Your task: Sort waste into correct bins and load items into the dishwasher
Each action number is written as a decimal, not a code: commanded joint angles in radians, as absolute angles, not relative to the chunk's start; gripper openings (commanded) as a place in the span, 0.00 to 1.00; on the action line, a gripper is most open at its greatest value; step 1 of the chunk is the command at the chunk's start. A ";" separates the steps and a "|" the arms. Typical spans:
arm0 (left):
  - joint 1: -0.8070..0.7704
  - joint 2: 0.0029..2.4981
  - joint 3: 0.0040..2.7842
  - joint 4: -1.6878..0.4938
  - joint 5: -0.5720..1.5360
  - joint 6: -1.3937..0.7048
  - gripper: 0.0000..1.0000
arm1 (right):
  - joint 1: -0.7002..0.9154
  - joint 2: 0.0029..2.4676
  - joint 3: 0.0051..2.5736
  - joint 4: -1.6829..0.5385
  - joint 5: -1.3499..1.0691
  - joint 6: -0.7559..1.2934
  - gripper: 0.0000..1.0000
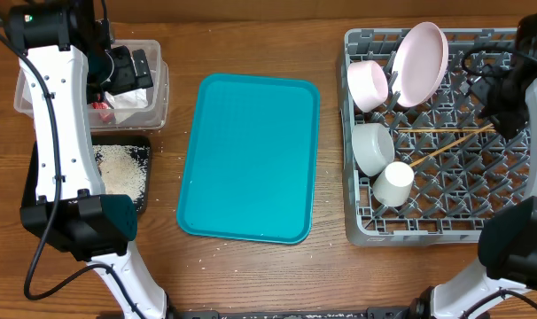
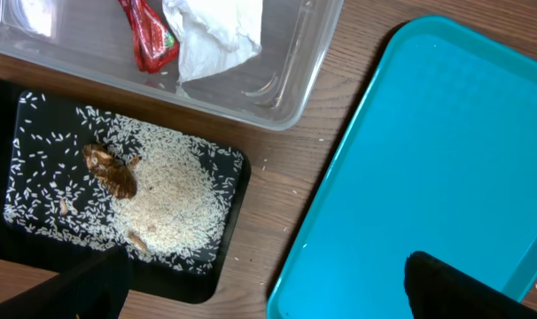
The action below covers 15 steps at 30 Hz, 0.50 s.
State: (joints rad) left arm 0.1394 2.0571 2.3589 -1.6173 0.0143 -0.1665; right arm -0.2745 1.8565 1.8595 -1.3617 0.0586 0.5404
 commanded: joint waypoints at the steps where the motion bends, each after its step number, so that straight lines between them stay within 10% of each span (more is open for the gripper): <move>1: 0.140 2.034 2.372 -1.618 0.019 -0.180 1.00 | -0.247 1.731 1.953 -1.411 -0.009 0.464 0.88; 15: 0.140 2.034 2.372 -1.618 0.019 -0.180 1.00 | -0.028 1.180 1.969 -1.694 -0.026 0.213 1.00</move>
